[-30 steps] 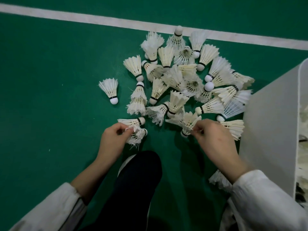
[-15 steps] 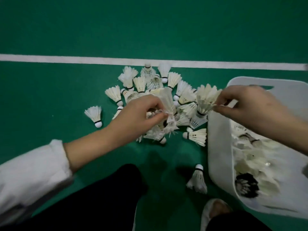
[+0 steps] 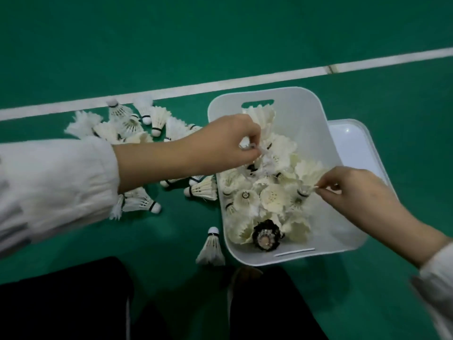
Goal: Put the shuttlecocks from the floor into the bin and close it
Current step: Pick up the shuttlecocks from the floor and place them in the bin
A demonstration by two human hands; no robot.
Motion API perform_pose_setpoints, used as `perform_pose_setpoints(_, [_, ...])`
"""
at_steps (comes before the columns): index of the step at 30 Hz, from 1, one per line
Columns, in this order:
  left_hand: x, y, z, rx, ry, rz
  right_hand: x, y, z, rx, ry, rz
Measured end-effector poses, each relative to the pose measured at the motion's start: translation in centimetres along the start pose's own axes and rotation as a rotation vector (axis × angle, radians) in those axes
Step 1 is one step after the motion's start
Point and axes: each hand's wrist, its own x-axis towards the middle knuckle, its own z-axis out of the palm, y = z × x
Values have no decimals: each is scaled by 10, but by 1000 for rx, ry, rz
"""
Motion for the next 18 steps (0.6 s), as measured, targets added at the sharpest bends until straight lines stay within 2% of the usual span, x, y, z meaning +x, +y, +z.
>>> perform_pose_setpoints(3, [12, 6, 25, -25, 31, -69, 8, 16, 17, -64, 11, 1])
perform_pose_setpoints(12, [4, 17, 70, -40, 41, -133, 27, 28, 61, -285, -177, -66])
perform_pose_setpoints(18, [-8, 24, 73, -48, -35, -138, 33, 26, 60, -263, -255, -93])
